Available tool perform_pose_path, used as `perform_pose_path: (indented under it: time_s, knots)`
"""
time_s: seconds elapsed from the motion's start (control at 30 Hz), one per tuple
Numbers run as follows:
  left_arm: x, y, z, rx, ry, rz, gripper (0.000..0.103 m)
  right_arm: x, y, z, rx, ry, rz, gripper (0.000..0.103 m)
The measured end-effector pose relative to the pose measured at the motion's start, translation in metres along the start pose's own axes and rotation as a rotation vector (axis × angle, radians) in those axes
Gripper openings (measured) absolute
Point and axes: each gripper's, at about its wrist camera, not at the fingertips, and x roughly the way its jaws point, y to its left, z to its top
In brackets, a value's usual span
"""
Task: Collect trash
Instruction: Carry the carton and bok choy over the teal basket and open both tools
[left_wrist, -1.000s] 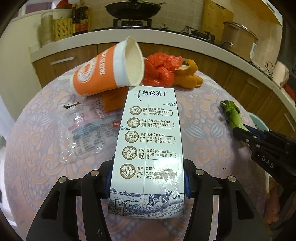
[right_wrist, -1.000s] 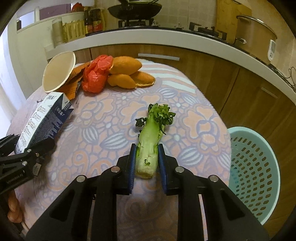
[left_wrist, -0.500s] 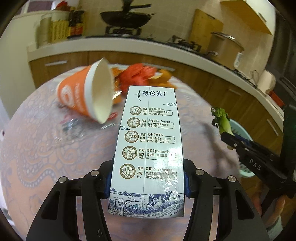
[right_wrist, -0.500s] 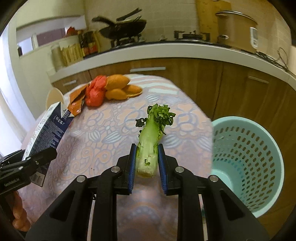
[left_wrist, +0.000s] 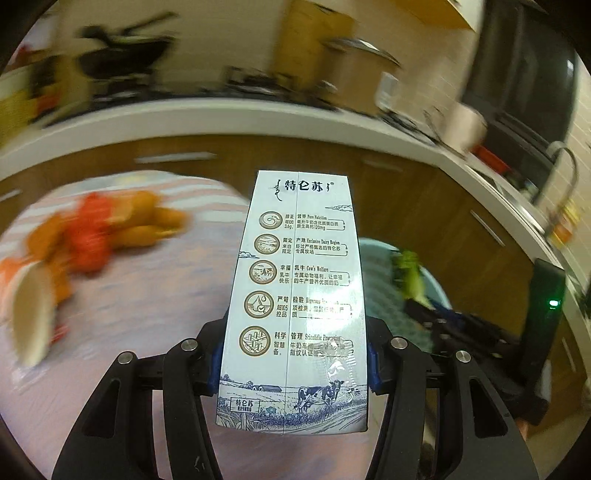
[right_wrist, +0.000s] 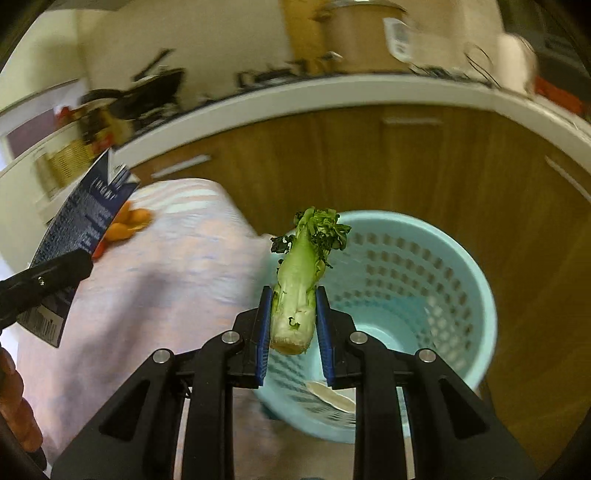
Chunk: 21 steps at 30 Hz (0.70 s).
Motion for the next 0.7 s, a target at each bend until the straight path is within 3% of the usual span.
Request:
perform_pose_path:
  time_s: [0.2, 0.47, 0.53, 0.7]
  knots:
    - [0.072, -0.043, 0.01, 0.026, 0.132, -0.136, 0.053, 0.026, -0.039, -0.007, 0.069, 0.107, -0.036, 0.02]
    - [0.114, -0.053, -0.001, 0.015, 0.187, -0.149, 0.054, 0.043, -0.061, -0.017, 0.1, 0.171, -0.062, 0.021]
    - [0.117, -0.052, 0.0, 0.012, 0.185, -0.142, 0.064, 0.045, -0.065, -0.019, 0.108, 0.183, -0.054, 0.022]
    - [0.109, -0.042, 0.003, -0.005, 0.159, -0.132, 0.067, 0.038, -0.071, -0.021, 0.12, 0.168, -0.059, 0.022]
